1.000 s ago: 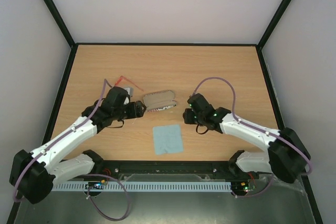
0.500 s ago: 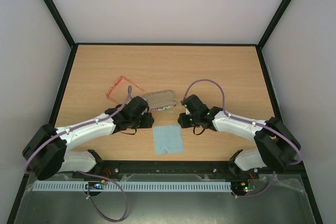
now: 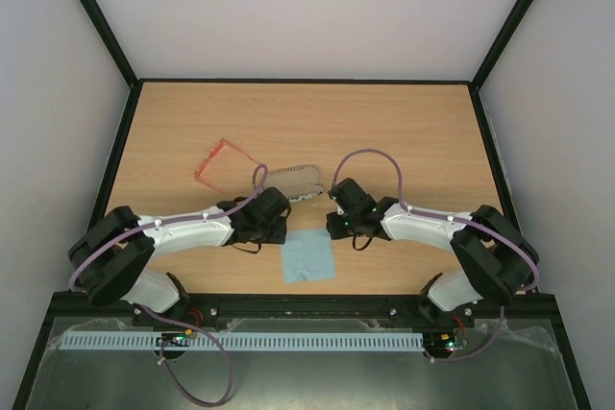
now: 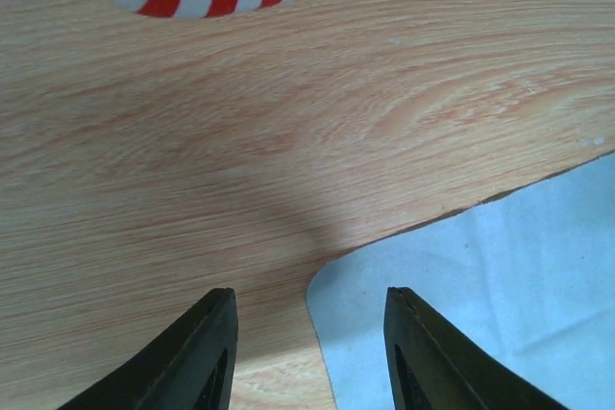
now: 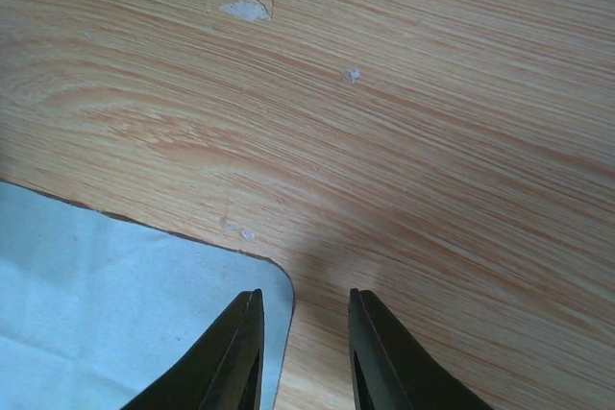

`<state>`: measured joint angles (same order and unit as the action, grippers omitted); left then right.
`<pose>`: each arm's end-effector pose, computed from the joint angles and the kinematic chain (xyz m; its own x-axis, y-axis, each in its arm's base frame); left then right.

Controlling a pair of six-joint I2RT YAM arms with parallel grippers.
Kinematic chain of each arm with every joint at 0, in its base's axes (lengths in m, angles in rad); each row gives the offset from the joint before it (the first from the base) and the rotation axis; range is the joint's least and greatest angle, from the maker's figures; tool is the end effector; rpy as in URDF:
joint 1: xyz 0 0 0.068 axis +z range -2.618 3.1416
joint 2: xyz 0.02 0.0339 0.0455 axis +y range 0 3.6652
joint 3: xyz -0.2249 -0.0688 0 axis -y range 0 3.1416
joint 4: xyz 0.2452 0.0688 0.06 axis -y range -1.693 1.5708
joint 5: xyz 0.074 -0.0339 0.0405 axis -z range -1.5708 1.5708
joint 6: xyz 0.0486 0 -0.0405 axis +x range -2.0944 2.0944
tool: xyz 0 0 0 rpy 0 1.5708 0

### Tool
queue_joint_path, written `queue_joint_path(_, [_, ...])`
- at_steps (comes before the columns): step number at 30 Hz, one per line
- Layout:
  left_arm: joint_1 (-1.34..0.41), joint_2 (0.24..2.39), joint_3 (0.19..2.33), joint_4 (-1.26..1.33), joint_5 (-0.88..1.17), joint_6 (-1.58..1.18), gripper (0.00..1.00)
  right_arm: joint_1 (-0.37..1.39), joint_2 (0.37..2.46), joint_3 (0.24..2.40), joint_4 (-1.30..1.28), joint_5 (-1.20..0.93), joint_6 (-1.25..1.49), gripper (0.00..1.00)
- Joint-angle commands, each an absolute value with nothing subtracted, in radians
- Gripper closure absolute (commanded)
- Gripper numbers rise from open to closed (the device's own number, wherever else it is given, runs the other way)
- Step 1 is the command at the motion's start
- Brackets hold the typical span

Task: Organize the sunglasses
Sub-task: Fold the glasses cleaning cloth at the center of the board.

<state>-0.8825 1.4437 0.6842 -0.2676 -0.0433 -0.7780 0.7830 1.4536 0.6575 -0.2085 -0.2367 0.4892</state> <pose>0.1757 -0.2103 0.1064 -0.9188 0.0133 -0.3945 0.1580 0.9283 -0.3367 0.1856 0.2008 0.1013 -0.8922 -0.2434 -0.3805 -0.4029 0.8097 0.4268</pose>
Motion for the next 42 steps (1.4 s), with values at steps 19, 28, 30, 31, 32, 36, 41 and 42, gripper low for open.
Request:
queue_joint_path(19, [-0.926, 1.494, 0.788, -0.328, -0.126, -0.813, 0.64, 0.811, 1.415, 0.696, -0.282, -0.150, 0.487, 0.72])
queue_joint_path(28, [-0.934, 1.418, 0.746, -0.340, -0.168, -0.836, 0.51, 0.810, 1.432, 0.740, -0.305, -0.148, 0.471, 0.63])
queue_joint_path(30, [-0.931, 1.394, 0.730, -0.340, -0.174, -0.838, 0.47, 0.811, 1.454, 0.750, -0.292, -0.142, 0.472, 0.63])
queue_joint_path(31, [-0.930, 1.388, 0.723, -0.336, -0.174, -0.836, 0.46, 0.811, 1.470, 0.758, -0.294, -0.138, 0.473, 0.63])
queue_joint_path(32, [-0.930, 1.383, 0.716, -0.328, -0.173, -0.834, 0.45, 0.810, 1.485, 0.765, -0.294, -0.132, 0.473, 0.63])
queue_joint_path(36, [-0.918, 1.397, 0.691, -0.294, -0.148, -0.815, 0.50, 0.810, 1.523, 0.790, -0.285, -0.121, 0.478, 0.67])
queue_joint_path(41, [-0.916, 1.432, 0.692, -0.267, -0.134, -0.801, 0.55, 0.810, 1.539, 0.806, -0.292, -0.112, 0.486, 0.69])
queue_joint_path(42, [-0.917, 1.440, 0.694, -0.265, -0.134, -0.800, 0.55, 0.810, 1.540, 0.805, -0.294, -0.117, 0.487, 0.70])
